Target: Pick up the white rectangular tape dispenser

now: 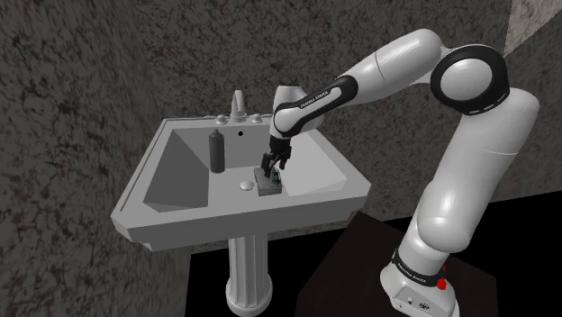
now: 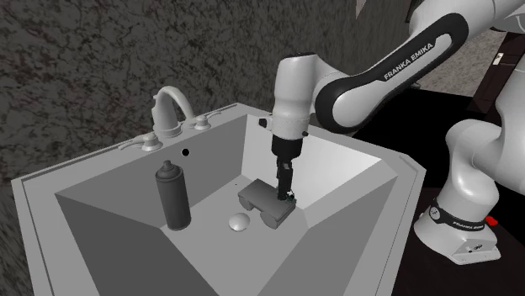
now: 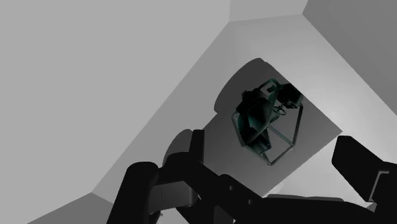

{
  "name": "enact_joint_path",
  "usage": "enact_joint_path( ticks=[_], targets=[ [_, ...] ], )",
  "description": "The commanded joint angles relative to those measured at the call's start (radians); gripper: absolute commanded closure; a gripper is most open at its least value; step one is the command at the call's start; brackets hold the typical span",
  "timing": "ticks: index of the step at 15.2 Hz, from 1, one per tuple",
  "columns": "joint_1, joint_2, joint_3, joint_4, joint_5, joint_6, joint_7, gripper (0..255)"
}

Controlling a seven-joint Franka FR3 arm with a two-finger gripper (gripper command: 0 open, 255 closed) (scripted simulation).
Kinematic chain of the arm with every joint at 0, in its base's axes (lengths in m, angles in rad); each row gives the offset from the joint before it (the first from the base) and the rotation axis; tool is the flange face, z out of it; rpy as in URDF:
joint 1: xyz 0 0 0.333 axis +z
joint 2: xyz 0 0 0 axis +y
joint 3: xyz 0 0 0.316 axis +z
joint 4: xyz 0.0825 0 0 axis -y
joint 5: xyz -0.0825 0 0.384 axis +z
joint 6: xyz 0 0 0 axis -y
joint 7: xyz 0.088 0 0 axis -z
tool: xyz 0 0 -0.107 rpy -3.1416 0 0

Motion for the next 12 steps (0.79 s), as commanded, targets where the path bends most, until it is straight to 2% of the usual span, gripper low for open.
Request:
enact_joint_path(
  ticks=[1, 10, 12],
  targets=[
    [0.0, 0.001, 0.0, -0.002, 0.0, 0.003, -0.001, 255],
    [0.0, 0.001, 0.0, -0.001, 0.0, 0.003, -0.001, 255],
    [-0.001, -0.013, 0.0, 0.011, -0.002, -0.023, 0.003, 255]
  ],
)
